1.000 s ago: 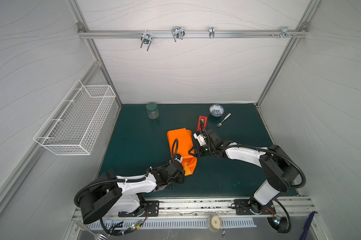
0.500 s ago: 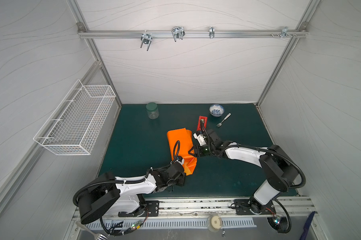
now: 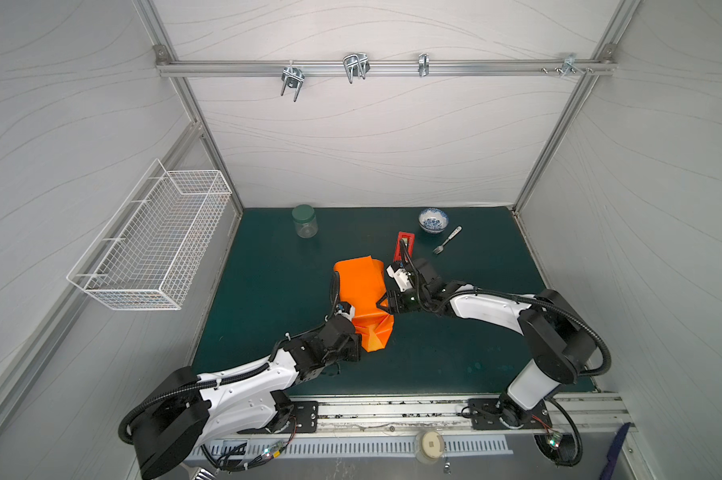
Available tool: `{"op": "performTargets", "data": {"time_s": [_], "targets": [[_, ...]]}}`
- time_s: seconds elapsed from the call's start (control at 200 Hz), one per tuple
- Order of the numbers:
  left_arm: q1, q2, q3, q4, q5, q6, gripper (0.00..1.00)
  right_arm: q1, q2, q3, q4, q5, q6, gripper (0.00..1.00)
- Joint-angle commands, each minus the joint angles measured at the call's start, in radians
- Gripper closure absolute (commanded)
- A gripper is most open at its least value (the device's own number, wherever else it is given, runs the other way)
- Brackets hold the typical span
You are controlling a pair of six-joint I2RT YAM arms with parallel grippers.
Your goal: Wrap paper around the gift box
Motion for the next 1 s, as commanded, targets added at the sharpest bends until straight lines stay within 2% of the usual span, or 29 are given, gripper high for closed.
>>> {"op": "performTargets", "data": {"time_s": [0.0, 0.165, 0.265, 0.45, 0.59, 0.65, 0.745, 0.835, 0.995], "targets": [[0.003, 0.038, 0.065, 0.007, -0.026, 0.044, 1.0, 0.005, 0.024, 0.006, -0.055, 0.01, -0.006, 0.42], [0.003, 0.115, 0.093, 0.043, -0.01, 0.054, 1.0, 0.003, 0.021, 0.008, -0.061, 0.011, -0.01, 0.42], [0.004, 0.084, 0.101, 0.016, -0.025, 0.054, 1.0, 0.0, -0.008, 0.025, -0.094, 0.021, -0.029, 0.41], [0.024, -0.082, 0.108, -0.106, -0.042, 0.043, 0.83, -0.007, -0.115, 0.06, -0.172, 0.062, -0.066, 0.34], [0.091, -0.209, 0.117, -0.217, -0.005, 0.011, 0.71, -0.009, -0.236, 0.027, -0.233, 0.122, -0.082, 0.24], [0.136, -0.231, 0.12, -0.271, 0.042, -0.003, 0.66, -0.009, -0.296, -0.012, -0.264, 0.146, -0.081, 0.23], [0.203, -0.215, 0.094, -0.284, 0.187, -0.075, 0.62, 0.002, -0.377, -0.114, -0.277, 0.127, -0.04, 0.23], [0.208, -0.186, 0.05, -0.221, 0.303, -0.129, 0.58, 0.058, -0.421, -0.2, -0.268, 0.123, 0.013, 0.26], [0.208, -0.181, 0.028, -0.172, 0.313, -0.136, 0.56, 0.185, -0.352, -0.3, -0.104, 0.08, 0.171, 0.41]]}}
